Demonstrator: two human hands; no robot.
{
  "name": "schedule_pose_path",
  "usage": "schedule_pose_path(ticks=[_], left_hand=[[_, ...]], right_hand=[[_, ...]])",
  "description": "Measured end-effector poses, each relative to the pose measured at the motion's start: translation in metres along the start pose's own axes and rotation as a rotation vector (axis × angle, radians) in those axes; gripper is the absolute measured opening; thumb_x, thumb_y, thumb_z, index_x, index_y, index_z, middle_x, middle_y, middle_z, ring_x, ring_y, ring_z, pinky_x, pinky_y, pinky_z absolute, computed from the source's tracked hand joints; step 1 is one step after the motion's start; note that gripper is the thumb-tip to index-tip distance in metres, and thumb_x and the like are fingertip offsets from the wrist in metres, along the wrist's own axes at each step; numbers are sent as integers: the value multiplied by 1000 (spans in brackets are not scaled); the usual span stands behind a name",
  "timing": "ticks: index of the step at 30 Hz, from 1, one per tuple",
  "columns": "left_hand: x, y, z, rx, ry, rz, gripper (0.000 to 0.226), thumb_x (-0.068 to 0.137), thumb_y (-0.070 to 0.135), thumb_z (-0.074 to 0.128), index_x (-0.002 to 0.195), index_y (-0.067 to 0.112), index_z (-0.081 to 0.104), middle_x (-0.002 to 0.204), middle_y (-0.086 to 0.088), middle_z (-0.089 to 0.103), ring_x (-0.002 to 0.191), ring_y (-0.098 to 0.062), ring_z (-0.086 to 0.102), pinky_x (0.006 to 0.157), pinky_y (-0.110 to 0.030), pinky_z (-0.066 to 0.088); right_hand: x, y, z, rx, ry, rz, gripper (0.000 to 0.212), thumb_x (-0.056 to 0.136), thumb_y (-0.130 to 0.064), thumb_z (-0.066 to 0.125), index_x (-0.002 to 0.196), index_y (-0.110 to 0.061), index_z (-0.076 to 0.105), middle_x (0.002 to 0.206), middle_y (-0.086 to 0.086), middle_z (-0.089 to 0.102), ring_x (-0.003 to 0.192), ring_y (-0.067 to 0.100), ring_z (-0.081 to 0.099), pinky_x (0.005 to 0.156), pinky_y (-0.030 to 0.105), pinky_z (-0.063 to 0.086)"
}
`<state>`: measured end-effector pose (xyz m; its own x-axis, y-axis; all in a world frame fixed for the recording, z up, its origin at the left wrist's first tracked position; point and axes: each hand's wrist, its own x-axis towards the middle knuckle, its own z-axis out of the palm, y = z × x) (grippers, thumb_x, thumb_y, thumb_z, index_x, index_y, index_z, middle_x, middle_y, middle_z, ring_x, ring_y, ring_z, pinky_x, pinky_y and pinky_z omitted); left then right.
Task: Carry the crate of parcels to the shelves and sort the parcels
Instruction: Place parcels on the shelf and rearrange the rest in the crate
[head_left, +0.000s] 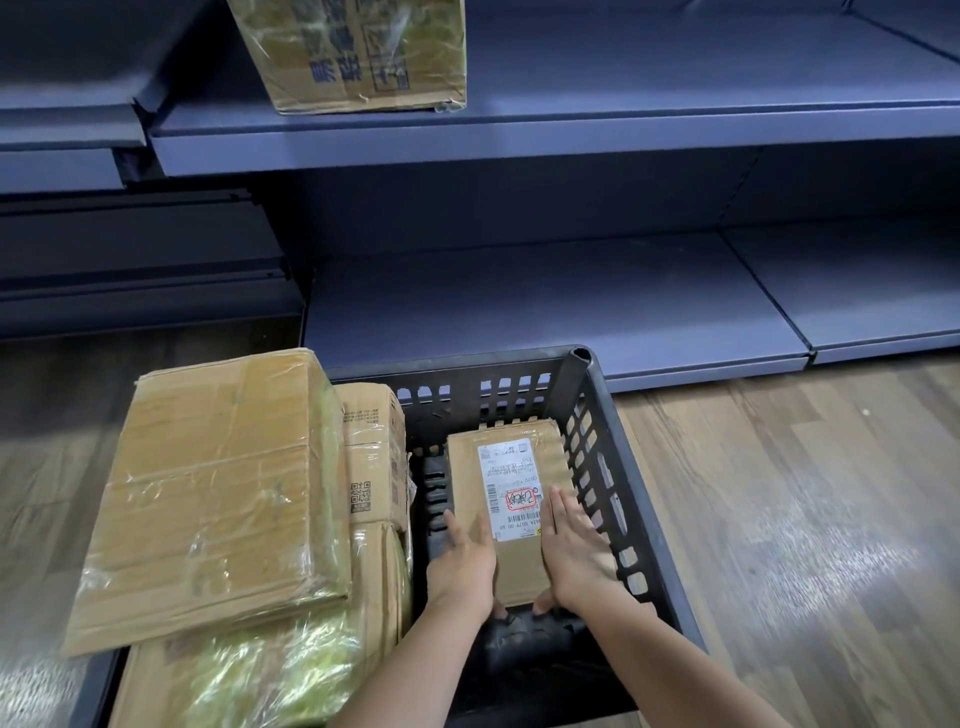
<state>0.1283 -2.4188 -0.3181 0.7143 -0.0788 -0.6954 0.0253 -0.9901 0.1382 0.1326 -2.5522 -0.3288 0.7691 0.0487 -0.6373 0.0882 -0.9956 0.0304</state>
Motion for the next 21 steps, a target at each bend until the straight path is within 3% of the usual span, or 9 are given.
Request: schedule_pose_path(ticks=[3, 5, 9, 13, 16, 21], left_hand=[[-5, 4, -2, 56, -4, -26, 105, 82, 13, 71, 152, 17, -7, 156, -27, -17, 148, -37, 1, 114, -40, 31], [-8, 9, -5, 60, -3, -51, 93, 85, 2, 62, 152, 12, -1, 156, -27, -15, 148, -36, -4, 118, -41, 25], [-21, 15, -19, 47, 57, 4, 73, 86, 0, 58, 148, 7, 20, 158, -16, 11, 146, -31, 17, 112, -41, 34], [-51, 17, -52, -1, 215, 75, 41, 90, 8, 52, 131, 11, 48, 135, -9, 45, 123, -28, 48, 94, -38, 46], [-83, 15, -86, -10, 328, 118, 30, 92, 11, 50, 121, 10, 57, 126, -9, 53, 115, -29, 53, 87, -39, 47], [-143, 8, -135, -39, 514, 173, 27, 94, 16, 45, 119, 9, 55, 129, -6, 52, 119, -27, 52, 87, -38, 46]], right_hand=[[-3, 1, -1, 27, -14, -14, 133, 71, -45, 78, 145, -1, -23, 150, 11, -36, 144, 26, -26, 123, 40, 2], [-8, 3, -4, 57, -21, -51, 127, 73, -43, 77, 147, -2, -19, 155, 12, -30, 145, 26, -24, 123, 41, 4], [-26, 5, -25, 161, 50, -90, 95, 89, -37, 61, 152, -5, -3, 162, 9, -6, 149, 21, -9, 122, 36, 7], [-48, -1, -67, 193, 200, -127, 69, 98, -22, 43, 152, -6, 3, 162, 8, 9, 150, 22, 7, 121, 31, 13], [-73, -6, -106, 225, 299, -127, 63, 98, -18, 42, 153, -10, 10, 162, 5, 13, 148, 20, 17, 116, 29, 23], [-124, -17, -159, 280, 400, -147, 58, 97, -18, 39, 151, -13, 20, 159, 3, 22, 142, 24, 31, 110, 33, 37]])
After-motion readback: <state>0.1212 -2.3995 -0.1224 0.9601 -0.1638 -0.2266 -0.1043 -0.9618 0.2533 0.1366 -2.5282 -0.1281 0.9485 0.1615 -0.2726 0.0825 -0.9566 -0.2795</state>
